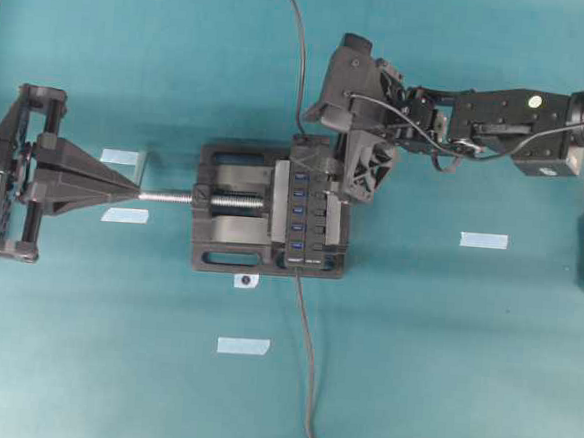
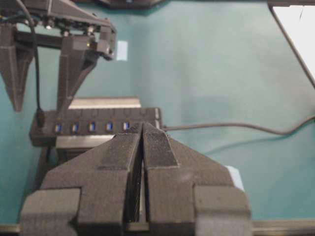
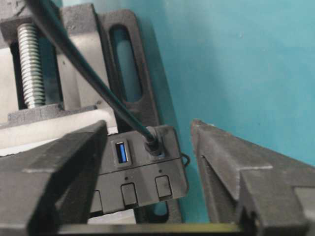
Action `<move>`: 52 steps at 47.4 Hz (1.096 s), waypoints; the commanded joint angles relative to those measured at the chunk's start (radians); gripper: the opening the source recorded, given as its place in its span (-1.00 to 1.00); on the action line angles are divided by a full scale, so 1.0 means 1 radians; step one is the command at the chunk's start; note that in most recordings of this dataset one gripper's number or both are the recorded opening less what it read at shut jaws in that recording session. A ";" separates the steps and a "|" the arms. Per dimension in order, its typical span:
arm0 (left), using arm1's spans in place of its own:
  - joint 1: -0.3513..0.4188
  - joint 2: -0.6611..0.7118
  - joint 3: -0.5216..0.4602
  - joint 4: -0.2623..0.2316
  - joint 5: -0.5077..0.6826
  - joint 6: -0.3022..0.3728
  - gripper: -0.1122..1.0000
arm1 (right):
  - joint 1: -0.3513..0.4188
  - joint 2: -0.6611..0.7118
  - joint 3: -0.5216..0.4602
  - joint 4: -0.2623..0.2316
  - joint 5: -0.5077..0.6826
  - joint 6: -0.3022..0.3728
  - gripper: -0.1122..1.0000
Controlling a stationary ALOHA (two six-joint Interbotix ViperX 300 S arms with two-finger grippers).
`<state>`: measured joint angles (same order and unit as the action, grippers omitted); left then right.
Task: Insert the USB into the front port of the fixed hub.
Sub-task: 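Lower the right gripper and close it on the black USB plug, then pull the USB plug out of the port, moving the right gripper rightward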
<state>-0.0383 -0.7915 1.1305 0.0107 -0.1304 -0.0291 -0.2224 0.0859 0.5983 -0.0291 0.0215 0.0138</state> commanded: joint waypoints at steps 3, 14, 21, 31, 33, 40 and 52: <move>-0.002 0.002 -0.009 0.002 -0.005 -0.002 -0.80 | 0.006 -0.012 -0.021 -0.002 -0.008 -0.009 0.27; -0.002 0.002 -0.009 0.002 -0.005 -0.002 -0.80 | 0.006 -0.014 -0.020 -0.003 -0.006 -0.003 -0.10; -0.002 -0.003 -0.008 0.003 -0.005 -0.002 -0.80 | 0.006 -0.018 -0.021 -0.002 -0.005 -0.003 -0.51; -0.002 -0.006 -0.009 0.002 -0.005 -0.002 -0.80 | 0.008 -0.023 -0.021 -0.002 0.006 0.000 -0.73; -0.002 -0.006 -0.009 0.003 -0.005 -0.002 -0.80 | 0.009 -0.025 -0.021 -0.002 0.008 0.000 -0.73; -0.002 -0.006 -0.009 0.002 -0.005 -0.003 -0.80 | 0.012 -0.031 -0.021 -0.002 0.012 0.000 -0.73; -0.002 -0.008 -0.012 0.002 -0.005 -0.005 -0.80 | 0.026 -0.091 -0.026 -0.002 0.054 0.002 -0.73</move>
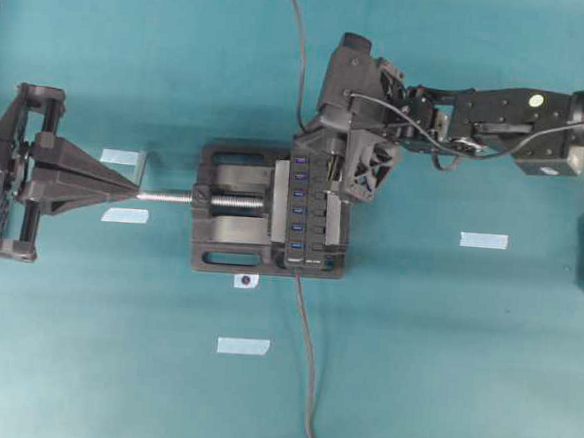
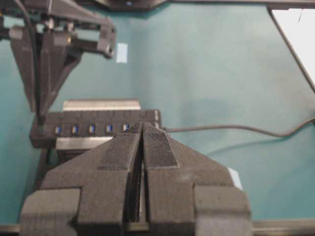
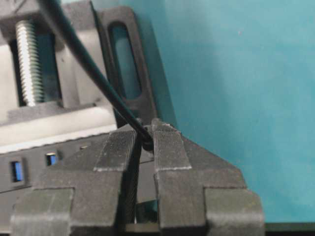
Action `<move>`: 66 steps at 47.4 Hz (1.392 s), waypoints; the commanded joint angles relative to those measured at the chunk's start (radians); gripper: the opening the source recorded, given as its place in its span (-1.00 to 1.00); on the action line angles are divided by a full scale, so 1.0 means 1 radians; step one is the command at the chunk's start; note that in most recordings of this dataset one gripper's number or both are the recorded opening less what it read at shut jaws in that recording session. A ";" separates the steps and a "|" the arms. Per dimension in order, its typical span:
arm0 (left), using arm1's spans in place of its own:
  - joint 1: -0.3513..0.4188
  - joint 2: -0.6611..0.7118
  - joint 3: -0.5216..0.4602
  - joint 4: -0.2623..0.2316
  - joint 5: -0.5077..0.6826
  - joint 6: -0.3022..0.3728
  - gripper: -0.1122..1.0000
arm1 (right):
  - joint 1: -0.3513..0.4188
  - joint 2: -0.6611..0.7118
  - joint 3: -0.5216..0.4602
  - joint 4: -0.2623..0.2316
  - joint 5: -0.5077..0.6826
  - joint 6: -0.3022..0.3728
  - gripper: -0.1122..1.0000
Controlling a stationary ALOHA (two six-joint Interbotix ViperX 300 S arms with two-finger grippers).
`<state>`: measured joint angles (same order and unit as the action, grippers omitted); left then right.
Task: Insert the USB into the front port of the fixed hub.
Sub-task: 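Pull the USB plug out of the port, moving the right gripper rightward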
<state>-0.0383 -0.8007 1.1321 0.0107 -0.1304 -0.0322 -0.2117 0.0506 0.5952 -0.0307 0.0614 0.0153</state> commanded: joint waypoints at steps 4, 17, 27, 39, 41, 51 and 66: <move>-0.002 0.002 -0.014 0.003 -0.005 -0.002 -0.80 | 0.021 -0.087 -0.023 0.003 0.048 0.003 -0.74; -0.002 0.000 -0.015 0.002 -0.005 -0.003 -0.80 | 0.081 -0.170 -0.023 0.017 0.106 0.015 -0.74; -0.002 0.000 -0.014 0.003 -0.005 -0.003 -0.80 | 0.141 -0.195 -0.020 0.028 0.106 0.069 -0.74; -0.002 0.000 -0.011 0.002 -0.006 -0.003 -0.80 | 0.181 -0.193 -0.014 0.028 0.100 0.137 -0.74; -0.002 0.000 -0.009 0.002 -0.008 -0.003 -0.80 | 0.184 -0.193 -0.012 0.028 0.100 0.141 -0.74; -0.002 0.000 -0.009 0.002 -0.008 -0.003 -0.80 | 0.193 -0.190 -0.012 0.028 0.100 0.147 -0.75; -0.002 0.000 -0.012 0.002 -0.011 -0.003 -0.80 | 0.201 -0.190 -0.012 0.028 0.098 0.147 -0.75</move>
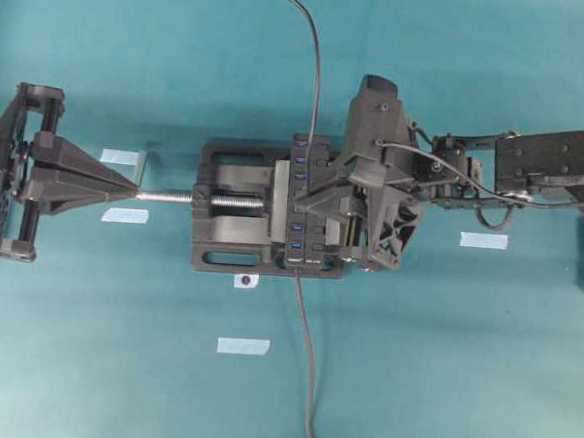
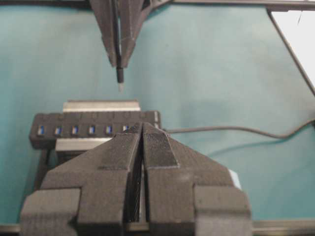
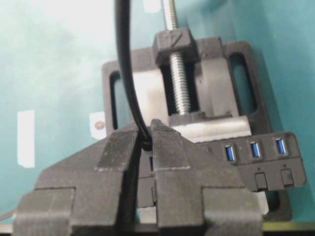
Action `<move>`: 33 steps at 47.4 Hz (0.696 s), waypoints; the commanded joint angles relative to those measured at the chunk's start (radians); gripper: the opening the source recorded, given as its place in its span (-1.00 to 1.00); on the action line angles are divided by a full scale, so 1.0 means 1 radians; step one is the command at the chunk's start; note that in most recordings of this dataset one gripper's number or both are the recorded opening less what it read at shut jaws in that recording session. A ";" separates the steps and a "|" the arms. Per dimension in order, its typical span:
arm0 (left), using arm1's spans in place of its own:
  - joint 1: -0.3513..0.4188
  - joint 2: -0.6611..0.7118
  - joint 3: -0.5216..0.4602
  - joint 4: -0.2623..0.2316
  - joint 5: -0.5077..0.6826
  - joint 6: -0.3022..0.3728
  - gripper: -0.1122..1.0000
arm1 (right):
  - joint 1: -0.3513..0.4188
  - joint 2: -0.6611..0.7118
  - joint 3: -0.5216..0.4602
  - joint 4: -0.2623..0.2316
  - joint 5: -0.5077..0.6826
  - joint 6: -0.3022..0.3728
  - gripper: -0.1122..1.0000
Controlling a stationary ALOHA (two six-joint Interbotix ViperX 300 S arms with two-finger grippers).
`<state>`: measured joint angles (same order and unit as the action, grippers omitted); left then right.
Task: Insert the USB into the front port of the fixed hub.
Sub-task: 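Pull the USB plug out of the port, moving the right gripper rightward, then carry the held plug back and align it with the hub's front port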
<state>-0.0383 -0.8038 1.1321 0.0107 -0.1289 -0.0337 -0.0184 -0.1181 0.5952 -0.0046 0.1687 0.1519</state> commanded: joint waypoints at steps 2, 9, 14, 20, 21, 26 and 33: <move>-0.002 0.002 -0.011 0.002 -0.012 -0.002 -0.80 | 0.009 -0.020 -0.012 0.002 -0.011 0.011 -0.75; -0.002 0.002 -0.012 0.002 -0.012 -0.002 -0.80 | 0.021 -0.015 0.000 0.002 -0.026 0.012 -0.75; -0.002 0.003 -0.014 0.002 -0.014 -0.002 -0.80 | 0.034 -0.011 0.008 0.003 -0.035 0.017 -0.75; -0.002 0.003 -0.014 0.002 -0.014 -0.002 -0.80 | 0.044 0.002 0.009 0.003 -0.043 0.040 -0.75; -0.002 0.002 -0.014 0.002 -0.014 -0.002 -0.80 | 0.046 0.005 0.009 0.003 -0.044 0.041 -0.75; -0.002 0.003 -0.012 0.003 -0.014 -0.002 -0.80 | 0.049 0.020 0.008 0.003 -0.055 0.046 -0.75; -0.002 0.003 -0.011 0.002 -0.018 -0.003 -0.80 | 0.055 0.048 0.008 0.003 -0.072 0.048 -0.75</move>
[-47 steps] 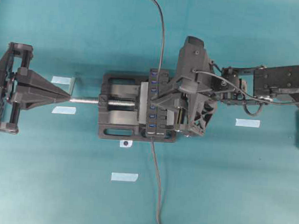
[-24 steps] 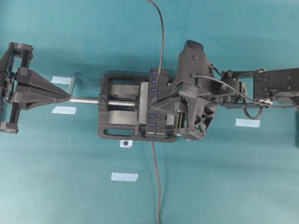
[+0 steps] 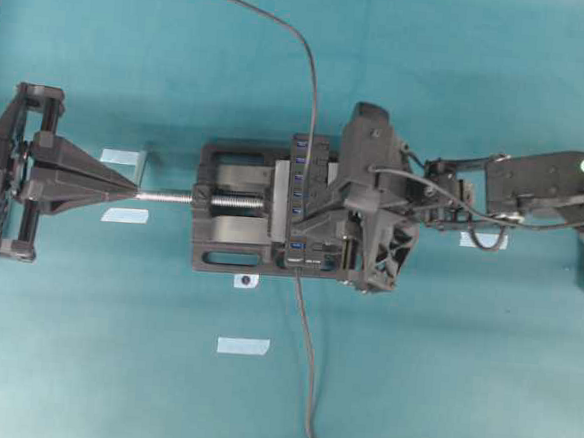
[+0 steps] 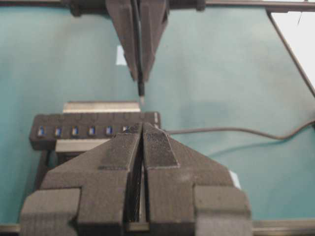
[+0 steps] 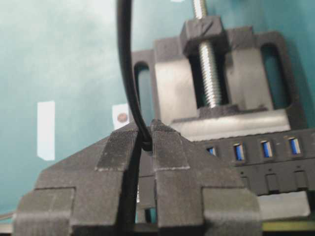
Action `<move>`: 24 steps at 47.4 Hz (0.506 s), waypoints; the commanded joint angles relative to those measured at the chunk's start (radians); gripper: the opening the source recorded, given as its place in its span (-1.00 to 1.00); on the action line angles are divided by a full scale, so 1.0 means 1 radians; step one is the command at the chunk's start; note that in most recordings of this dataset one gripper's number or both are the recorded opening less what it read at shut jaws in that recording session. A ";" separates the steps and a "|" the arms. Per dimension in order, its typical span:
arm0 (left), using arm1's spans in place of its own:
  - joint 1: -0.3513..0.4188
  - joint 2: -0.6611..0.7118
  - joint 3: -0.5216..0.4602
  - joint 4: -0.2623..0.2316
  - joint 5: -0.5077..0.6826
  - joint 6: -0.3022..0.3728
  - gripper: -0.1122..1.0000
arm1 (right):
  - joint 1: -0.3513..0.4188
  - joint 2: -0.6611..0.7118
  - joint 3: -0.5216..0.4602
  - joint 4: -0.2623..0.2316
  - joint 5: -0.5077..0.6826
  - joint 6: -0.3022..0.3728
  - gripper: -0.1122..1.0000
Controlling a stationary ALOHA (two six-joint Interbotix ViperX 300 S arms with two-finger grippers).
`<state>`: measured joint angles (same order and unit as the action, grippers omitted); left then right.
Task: Insert the USB into the front port of the fixed hub.
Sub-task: 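Carry the held plug back and align it with the hub's front port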
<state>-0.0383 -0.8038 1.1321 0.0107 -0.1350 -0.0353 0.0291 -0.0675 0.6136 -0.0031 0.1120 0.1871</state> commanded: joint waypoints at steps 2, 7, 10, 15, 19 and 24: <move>-0.002 0.002 -0.011 0.003 -0.012 -0.003 -0.80 | 0.009 0.005 -0.011 0.002 -0.015 0.012 -0.75; -0.003 0.003 -0.009 0.003 -0.012 -0.014 -0.80 | 0.009 0.025 -0.011 0.002 -0.017 0.012 -0.75; -0.009 0.003 -0.008 0.002 -0.012 -0.014 -0.80 | 0.011 0.035 -0.011 0.002 -0.017 0.012 -0.75; -0.014 0.003 -0.006 0.003 -0.012 -0.015 -0.80 | 0.012 0.046 -0.012 0.002 -0.017 0.012 -0.75; -0.015 0.003 -0.005 0.002 -0.012 -0.017 -0.80 | 0.014 0.052 -0.011 0.002 -0.017 0.012 -0.75; -0.015 0.003 0.002 0.002 -0.012 -0.018 -0.80 | 0.014 0.060 -0.009 0.002 -0.017 0.012 -0.75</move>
<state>-0.0506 -0.8038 1.1413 0.0107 -0.1365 -0.0506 0.0383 0.0015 0.6136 -0.0031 0.1028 0.1871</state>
